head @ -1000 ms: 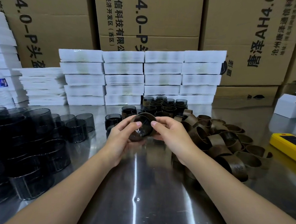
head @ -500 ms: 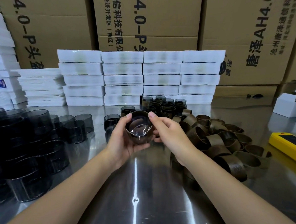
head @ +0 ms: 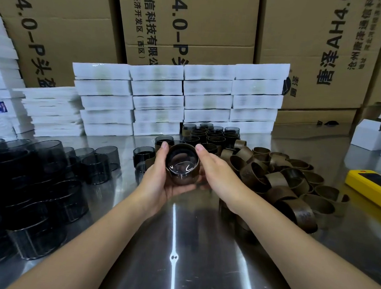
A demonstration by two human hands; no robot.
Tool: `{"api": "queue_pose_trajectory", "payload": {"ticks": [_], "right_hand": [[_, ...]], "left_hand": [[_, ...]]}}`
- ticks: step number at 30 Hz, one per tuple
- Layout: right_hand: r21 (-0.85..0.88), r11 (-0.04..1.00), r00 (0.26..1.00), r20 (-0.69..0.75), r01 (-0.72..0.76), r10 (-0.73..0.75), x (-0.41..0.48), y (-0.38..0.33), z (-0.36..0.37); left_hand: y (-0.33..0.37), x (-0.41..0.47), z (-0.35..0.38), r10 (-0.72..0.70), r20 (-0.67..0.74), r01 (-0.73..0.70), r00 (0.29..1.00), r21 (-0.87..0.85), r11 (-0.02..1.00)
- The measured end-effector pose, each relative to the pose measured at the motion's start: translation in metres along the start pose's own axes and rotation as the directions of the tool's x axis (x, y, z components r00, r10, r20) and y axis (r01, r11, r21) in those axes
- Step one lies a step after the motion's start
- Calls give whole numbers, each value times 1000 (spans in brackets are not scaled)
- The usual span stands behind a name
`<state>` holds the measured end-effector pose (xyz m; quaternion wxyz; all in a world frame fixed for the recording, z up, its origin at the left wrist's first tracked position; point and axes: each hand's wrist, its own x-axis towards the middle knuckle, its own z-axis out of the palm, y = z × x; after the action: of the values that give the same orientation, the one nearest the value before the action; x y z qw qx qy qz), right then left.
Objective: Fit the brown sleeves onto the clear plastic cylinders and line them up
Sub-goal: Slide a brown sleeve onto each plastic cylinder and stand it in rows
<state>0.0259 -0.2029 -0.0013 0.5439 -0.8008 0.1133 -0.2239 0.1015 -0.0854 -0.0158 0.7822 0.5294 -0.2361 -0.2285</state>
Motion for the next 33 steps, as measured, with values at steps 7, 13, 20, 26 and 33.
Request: {"api": "queue_pose_trajectory", "payload": {"ticks": [7,13,20,26,33], "right_hand": [[-49,999,1000,0,15,-15,-1,0,3],[-95,995,1000,-1,8,-8,-3,-1,4],[-75,997,1000,1,-25,25,0,3,4],[-201,977,987,-127,66,-93,3,4,-6],[-180,976,960,-230,122,-162,2,4,-12]], "left_hand": [[-4,1,1,31,-65,-28,997,43,999],[-4,2,0,51,-85,-46,995,64,997],[-5,6,-2,80,-60,-74,995,98,992],[-11,13,-16,213,-142,-178,967,226,958],[-10,13,-34,397,6,-181,918,896,406]]}}
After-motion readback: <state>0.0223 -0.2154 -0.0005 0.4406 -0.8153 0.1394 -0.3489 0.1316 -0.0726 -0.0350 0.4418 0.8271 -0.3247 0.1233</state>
